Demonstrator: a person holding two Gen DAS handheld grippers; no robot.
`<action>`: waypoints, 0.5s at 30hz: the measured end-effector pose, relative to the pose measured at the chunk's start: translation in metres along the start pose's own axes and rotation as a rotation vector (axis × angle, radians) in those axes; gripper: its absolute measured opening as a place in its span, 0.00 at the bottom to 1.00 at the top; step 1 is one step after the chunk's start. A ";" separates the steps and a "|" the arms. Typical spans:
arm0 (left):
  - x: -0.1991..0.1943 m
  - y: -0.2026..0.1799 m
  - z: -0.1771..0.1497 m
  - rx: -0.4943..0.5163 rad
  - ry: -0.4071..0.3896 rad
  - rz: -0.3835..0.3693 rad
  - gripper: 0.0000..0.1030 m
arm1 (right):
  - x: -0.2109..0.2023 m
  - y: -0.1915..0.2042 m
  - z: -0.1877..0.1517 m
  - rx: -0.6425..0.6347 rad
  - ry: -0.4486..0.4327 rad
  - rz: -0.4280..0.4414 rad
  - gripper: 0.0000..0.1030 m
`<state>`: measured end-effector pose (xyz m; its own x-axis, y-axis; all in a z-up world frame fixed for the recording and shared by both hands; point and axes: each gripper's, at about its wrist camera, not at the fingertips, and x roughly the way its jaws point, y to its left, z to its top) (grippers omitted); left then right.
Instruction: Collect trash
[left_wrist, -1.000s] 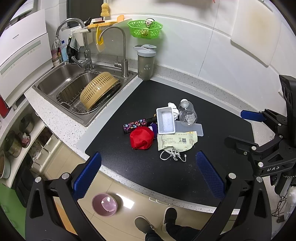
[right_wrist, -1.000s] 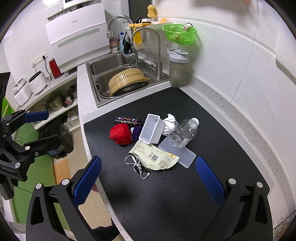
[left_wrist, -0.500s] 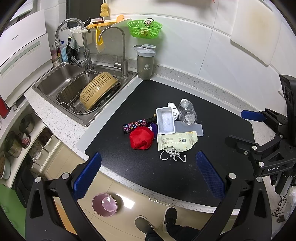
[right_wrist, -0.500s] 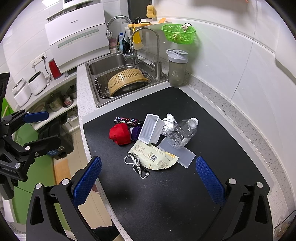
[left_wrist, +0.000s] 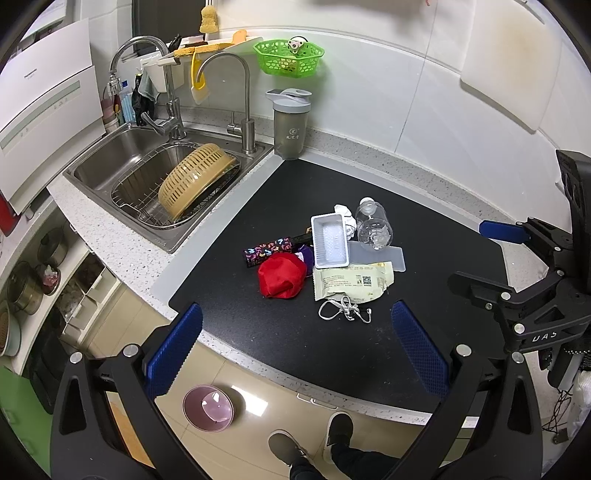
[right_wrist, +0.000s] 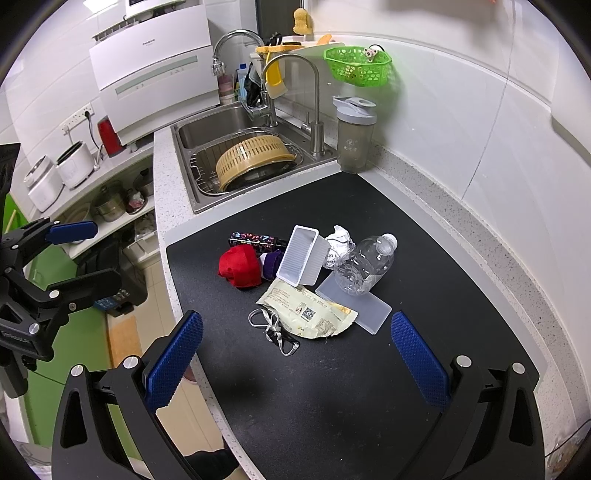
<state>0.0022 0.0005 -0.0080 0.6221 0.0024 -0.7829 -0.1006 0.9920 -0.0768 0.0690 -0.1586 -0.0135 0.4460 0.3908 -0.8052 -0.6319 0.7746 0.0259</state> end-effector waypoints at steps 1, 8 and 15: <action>0.000 0.000 0.000 0.000 -0.001 0.000 0.97 | 0.000 0.000 0.000 0.000 0.000 0.000 0.95; 0.001 -0.001 0.000 -0.002 0.001 -0.005 0.97 | 0.002 0.000 0.000 -0.001 0.002 0.000 0.95; 0.002 -0.001 0.000 -0.002 0.002 -0.005 0.97 | 0.003 -0.001 0.000 -0.001 0.003 0.000 0.95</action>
<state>0.0030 -0.0003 -0.0097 0.6214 -0.0028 -0.7835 -0.0993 0.9917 -0.0823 0.0708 -0.1581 -0.0159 0.4441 0.3893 -0.8070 -0.6324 0.7742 0.0254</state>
